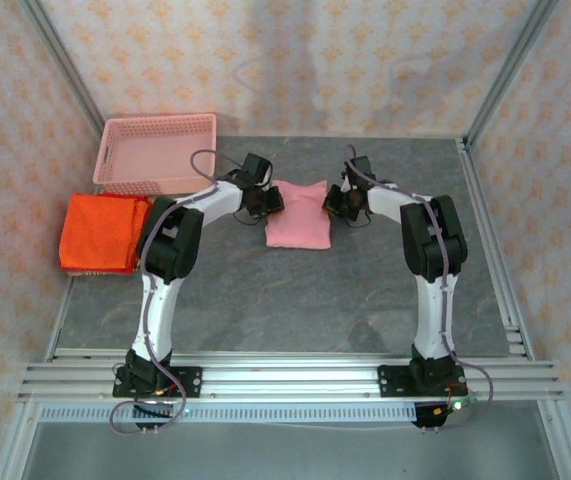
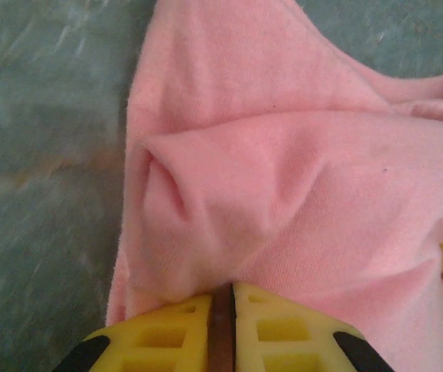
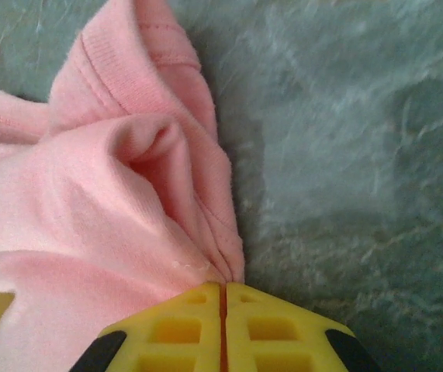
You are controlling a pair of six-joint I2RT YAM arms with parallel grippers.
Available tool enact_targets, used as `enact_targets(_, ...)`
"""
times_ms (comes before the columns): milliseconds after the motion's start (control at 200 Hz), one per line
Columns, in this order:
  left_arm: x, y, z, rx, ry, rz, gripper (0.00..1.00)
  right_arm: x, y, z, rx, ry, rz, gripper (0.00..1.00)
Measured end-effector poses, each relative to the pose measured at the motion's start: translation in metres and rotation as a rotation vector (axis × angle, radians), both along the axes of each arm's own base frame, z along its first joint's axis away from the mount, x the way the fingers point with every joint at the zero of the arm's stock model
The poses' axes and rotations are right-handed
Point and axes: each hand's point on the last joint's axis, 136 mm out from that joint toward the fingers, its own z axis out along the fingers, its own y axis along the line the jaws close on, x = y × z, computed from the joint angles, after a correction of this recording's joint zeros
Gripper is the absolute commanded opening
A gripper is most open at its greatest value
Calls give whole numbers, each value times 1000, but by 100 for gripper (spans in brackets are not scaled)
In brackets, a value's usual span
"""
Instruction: Fold and stack the t-shirts
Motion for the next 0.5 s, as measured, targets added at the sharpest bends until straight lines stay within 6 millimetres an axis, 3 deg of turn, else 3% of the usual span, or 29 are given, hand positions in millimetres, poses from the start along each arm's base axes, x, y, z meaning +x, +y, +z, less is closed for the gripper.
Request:
enact_targets(230, -47, 12, 5, 16, 34, 3, 23, -51, 18, 4, 11, 31, 58, 10)
enact_targets(320, -60, 19, 12, 32, 29, 13, 33, -67, 22, 9, 21, 37, 72, 12)
enact_targets(500, -69, 34, 48, 67, -53, 32, 60, -70, 17, 36, 25, -20, 55, 50)
